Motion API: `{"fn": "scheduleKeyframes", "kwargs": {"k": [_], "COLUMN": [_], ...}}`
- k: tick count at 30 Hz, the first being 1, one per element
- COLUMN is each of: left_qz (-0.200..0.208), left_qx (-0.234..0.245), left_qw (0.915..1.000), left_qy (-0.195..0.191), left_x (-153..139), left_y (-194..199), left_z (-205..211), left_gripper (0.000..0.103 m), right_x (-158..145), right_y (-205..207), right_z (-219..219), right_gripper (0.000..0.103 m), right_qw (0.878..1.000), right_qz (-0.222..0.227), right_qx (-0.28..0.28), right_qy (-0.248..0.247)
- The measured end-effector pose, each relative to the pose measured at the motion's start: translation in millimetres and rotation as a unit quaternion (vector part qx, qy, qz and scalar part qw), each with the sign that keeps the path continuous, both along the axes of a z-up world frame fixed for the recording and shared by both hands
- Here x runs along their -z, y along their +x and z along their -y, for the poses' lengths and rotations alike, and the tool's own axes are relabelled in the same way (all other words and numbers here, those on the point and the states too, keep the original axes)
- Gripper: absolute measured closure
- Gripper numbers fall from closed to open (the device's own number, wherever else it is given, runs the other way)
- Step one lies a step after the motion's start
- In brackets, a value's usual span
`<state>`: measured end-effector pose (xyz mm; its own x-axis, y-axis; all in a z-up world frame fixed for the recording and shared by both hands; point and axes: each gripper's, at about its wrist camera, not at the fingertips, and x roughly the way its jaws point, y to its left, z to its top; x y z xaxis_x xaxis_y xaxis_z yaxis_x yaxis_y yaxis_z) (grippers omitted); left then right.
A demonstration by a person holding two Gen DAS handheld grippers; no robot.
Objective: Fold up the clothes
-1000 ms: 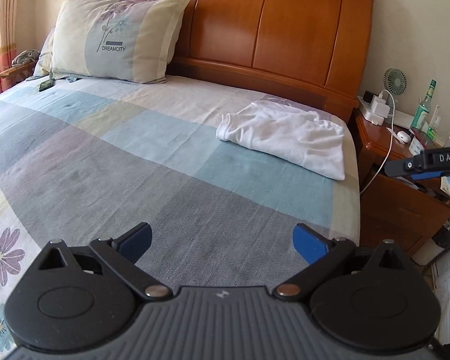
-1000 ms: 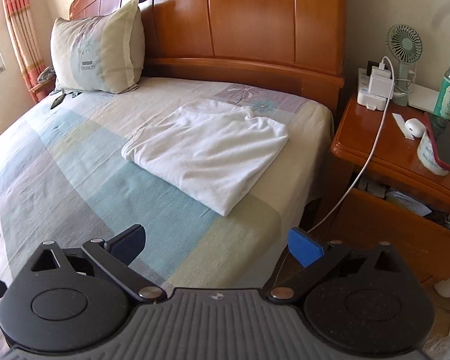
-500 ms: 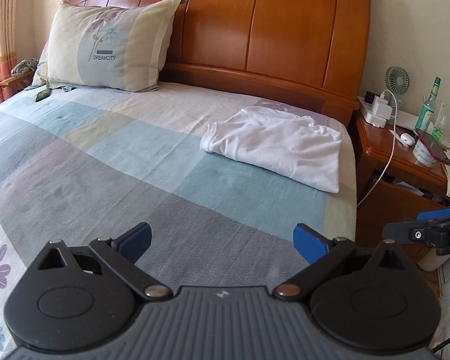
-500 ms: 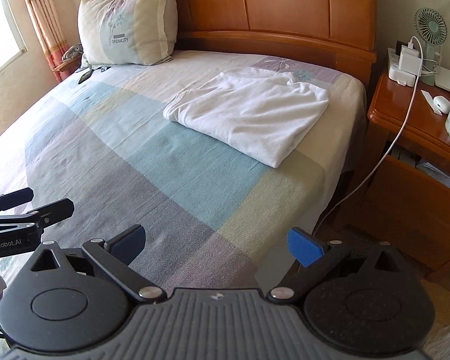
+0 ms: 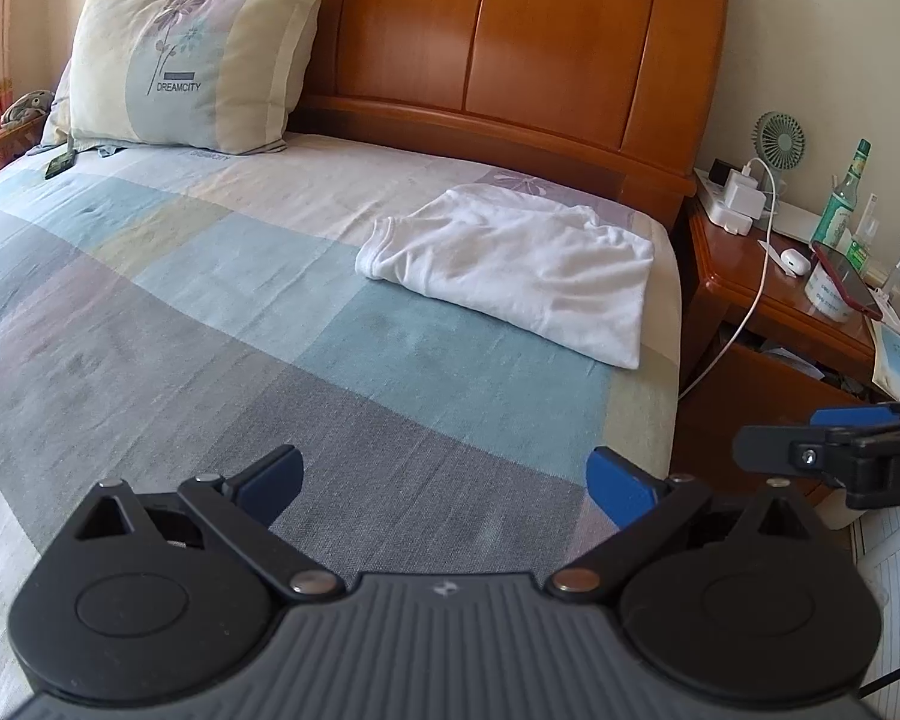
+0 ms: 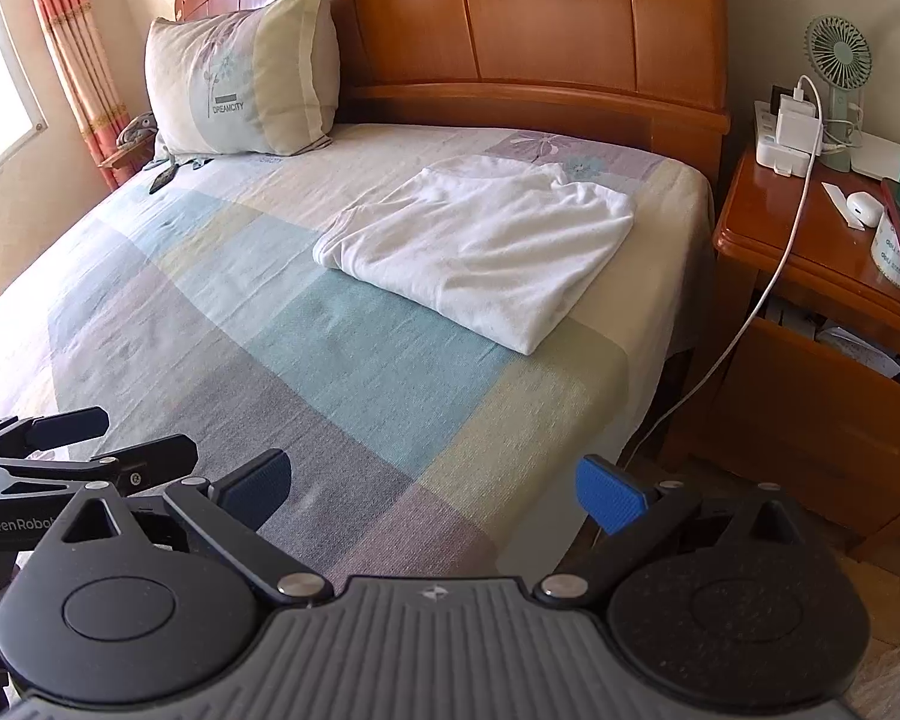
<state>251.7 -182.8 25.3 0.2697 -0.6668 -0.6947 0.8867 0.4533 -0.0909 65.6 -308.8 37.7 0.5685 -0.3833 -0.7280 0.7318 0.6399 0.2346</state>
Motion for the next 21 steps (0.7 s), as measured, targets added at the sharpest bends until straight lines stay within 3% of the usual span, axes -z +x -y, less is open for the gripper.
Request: {"fn": "scheduleKeyframes", "kwargs": {"k": [12,21], "left_qz": [-0.037,-0.030], "left_qx": [-0.010,-0.005], "left_qw": [0.9993,0.9995], "left_qy": [-0.002,0.002], "left_x": [3.8,4.0], "left_y": [5.1,3.6], "left_z": [-0.4,2.1], "left_gripper": [0.003,0.003], "right_x": [1.1,1.9], "right_y": [2.5,4.0], "right_z": [2.0,2.7], "right_gripper": [0.000,0.000], "right_qw": [1.000,1.000], "right_qz": [-0.001,-0.003], "right_qx": [-0.007,-0.006], "right_qy": [-0.002,-0.002]}}
